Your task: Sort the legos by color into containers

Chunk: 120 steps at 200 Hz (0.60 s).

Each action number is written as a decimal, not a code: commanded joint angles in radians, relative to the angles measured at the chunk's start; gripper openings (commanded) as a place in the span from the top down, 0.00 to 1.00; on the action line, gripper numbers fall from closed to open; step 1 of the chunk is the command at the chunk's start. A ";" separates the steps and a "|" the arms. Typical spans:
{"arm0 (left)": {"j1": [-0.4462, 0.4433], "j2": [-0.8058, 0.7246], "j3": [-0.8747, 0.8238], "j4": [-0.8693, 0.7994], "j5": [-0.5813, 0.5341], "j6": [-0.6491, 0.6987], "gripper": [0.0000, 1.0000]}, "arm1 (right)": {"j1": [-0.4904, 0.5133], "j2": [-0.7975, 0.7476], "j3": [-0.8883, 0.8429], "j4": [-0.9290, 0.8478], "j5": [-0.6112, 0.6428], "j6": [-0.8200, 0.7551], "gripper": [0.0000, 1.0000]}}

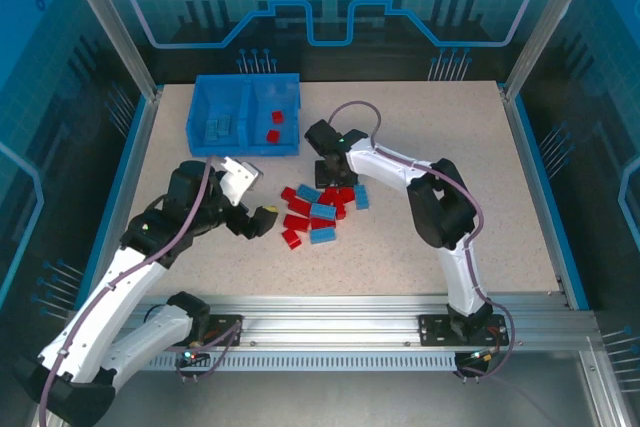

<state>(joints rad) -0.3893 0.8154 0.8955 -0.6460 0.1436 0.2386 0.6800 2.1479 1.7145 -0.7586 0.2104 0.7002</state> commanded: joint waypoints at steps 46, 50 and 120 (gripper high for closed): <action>-0.002 -0.015 -0.013 0.026 -0.015 0.021 0.01 | 0.007 0.082 0.053 -0.061 -0.005 0.041 0.53; -0.001 -0.015 -0.013 0.026 -0.012 0.021 0.01 | 0.007 0.084 0.055 -0.063 -0.001 0.042 0.53; -0.002 -0.020 -0.015 0.024 -0.017 0.022 0.01 | 0.002 0.104 0.109 -0.110 0.028 0.009 0.60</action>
<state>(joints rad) -0.3893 0.8108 0.8944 -0.6456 0.1352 0.2398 0.6800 2.2166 1.7901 -0.8181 0.2348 0.7116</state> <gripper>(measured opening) 0.988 0.430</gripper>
